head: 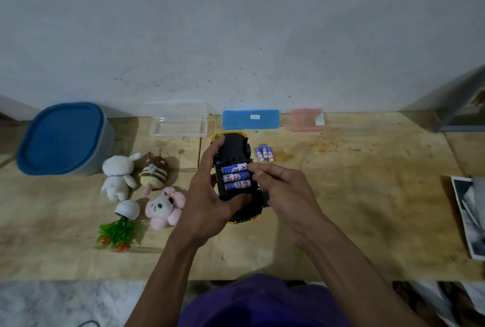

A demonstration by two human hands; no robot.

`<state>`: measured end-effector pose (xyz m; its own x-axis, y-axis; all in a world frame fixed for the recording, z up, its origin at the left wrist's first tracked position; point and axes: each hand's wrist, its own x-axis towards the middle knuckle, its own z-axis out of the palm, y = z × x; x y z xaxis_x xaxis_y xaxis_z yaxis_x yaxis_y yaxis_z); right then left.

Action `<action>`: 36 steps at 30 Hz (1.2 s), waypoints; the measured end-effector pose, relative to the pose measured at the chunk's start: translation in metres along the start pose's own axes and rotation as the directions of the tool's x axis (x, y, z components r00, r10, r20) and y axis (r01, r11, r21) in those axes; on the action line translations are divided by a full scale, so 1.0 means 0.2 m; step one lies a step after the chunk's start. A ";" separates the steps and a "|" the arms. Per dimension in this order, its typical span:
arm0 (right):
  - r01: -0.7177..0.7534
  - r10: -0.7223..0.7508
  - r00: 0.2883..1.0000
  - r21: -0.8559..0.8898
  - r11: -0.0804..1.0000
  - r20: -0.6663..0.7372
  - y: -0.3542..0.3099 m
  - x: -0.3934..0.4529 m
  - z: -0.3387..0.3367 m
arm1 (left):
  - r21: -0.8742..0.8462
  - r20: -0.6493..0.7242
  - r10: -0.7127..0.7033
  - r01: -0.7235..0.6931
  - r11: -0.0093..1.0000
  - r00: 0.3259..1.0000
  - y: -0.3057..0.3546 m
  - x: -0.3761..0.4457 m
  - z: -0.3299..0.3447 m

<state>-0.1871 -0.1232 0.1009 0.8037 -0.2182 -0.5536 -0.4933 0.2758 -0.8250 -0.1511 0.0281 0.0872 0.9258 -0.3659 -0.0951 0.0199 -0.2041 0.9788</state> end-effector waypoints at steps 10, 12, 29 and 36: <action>0.314 -0.383 0.911 -0.343 0.885 -0.155 0.07 -0.02 0.06 | -0.075 -0.027 -0.060 0.058 0.996 0.998 -0.02 -0.04 0.00; 0.370 -0.451 0.878 -0.372 0.852 -0.159 0.08 0.01 0.06 | -0.060 -0.021 -0.059 0.058 0.996 0.998 -0.02 -0.05 0.00; 0.497 -0.550 0.835 -0.478 0.724 0.034 0.07 0.04 0.04 | -0.106 0.010 -0.126 0.126 0.986 0.992 -0.05 -0.07 0.03; 0.498 -0.568 0.820 -0.403 0.768 -0.070 0.07 0.02 0.06 | -0.100 0.017 -0.115 0.117 0.988 0.993 -0.02 -0.07 0.02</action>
<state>-0.1878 -0.1091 0.0884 0.9158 -0.4015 0.0072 -0.1126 -0.2740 -0.9551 -0.1649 0.0308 0.0832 0.9109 -0.3549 -0.2105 0.1654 -0.1534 0.9742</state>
